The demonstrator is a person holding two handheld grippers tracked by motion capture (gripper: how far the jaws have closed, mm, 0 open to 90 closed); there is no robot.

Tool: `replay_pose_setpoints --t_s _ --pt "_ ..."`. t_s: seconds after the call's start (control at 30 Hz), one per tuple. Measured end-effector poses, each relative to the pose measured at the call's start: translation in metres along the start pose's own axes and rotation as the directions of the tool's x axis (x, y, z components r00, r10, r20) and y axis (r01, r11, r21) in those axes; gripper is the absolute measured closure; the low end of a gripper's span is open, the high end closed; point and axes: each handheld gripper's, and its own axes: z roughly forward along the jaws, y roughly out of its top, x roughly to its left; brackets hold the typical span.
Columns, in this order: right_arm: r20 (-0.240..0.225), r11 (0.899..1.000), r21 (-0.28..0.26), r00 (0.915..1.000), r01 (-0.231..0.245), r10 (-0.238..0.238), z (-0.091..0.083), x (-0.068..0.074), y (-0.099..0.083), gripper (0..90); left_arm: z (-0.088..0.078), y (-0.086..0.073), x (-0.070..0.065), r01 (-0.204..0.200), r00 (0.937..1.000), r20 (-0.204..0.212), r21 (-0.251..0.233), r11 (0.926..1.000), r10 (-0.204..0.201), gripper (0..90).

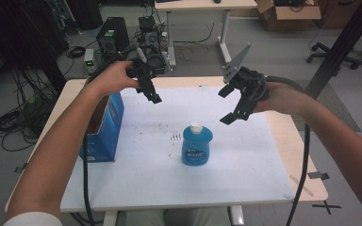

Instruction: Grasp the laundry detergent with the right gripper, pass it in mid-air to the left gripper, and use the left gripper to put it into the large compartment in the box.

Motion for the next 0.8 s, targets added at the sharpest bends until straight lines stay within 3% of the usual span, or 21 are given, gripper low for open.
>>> replay_pose_setpoints --t_s 0.8 --pt "-0.021 0.997 -0.079 0.9998 -0.004 0.003 0.025 0.014 -0.034 2.8 -0.001 -0.003 -0.003 -0.001 1.0000 -0.008 0.000 1.0000 0.001 5.1"
